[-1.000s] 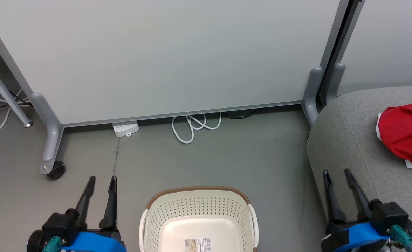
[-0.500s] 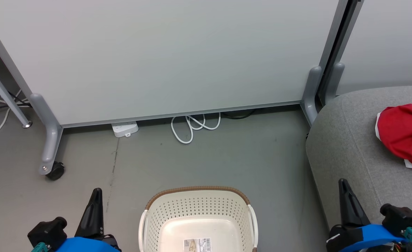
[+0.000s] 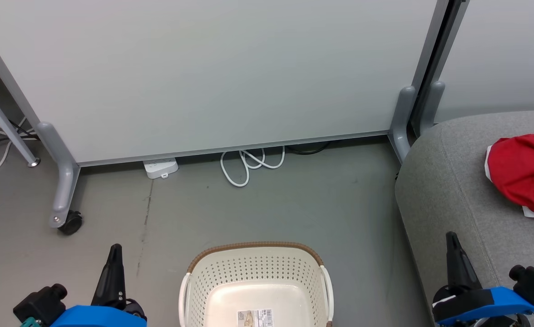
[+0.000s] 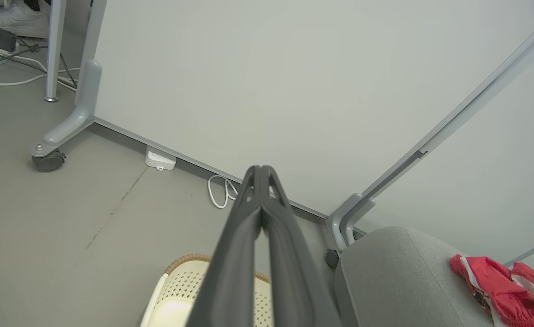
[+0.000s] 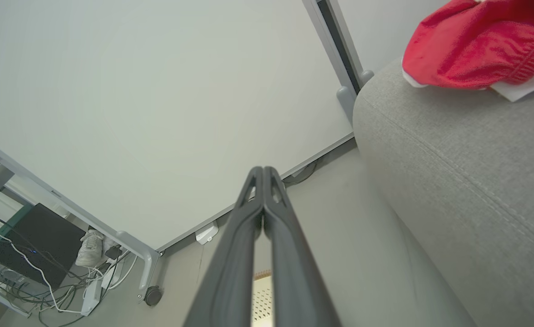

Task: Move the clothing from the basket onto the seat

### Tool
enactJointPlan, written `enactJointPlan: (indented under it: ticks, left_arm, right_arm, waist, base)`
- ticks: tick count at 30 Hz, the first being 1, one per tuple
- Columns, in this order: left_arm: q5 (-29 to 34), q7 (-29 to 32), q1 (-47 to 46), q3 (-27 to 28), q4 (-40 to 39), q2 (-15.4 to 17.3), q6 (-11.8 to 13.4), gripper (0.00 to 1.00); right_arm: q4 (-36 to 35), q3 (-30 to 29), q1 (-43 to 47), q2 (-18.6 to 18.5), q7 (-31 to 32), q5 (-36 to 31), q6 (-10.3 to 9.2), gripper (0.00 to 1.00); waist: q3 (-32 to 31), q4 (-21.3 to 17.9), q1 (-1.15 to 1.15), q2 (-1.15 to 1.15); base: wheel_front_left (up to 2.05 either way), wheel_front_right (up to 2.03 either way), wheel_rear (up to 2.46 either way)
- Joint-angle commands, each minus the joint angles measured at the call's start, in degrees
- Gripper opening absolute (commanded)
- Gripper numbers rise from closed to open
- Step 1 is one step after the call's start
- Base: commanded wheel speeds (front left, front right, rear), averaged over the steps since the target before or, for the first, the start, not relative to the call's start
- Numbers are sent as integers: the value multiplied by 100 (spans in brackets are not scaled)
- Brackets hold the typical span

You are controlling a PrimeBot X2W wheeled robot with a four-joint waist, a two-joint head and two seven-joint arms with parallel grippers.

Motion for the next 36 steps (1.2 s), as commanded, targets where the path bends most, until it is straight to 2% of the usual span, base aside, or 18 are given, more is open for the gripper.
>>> enactJointPlan:
  ticks: [1, 36]
  left_arm:
    - [-168, 42, -122, 55, -102, 28, -11, 0]
    - [-2719, 703, -171, 319, -227, 36, -24, 0]
  right_arm:
    - [-102, -29, -143, 5, 30, 196, 0, 0]
    - [-175, -187, -266, 37, 701, 2912, -2, 0]
  waist:
    - [0, -1, 0, 0]
    - [-6, -58, 0, 0]
  base:
    - [0, 0, 0]
    - [0, 0, 0]
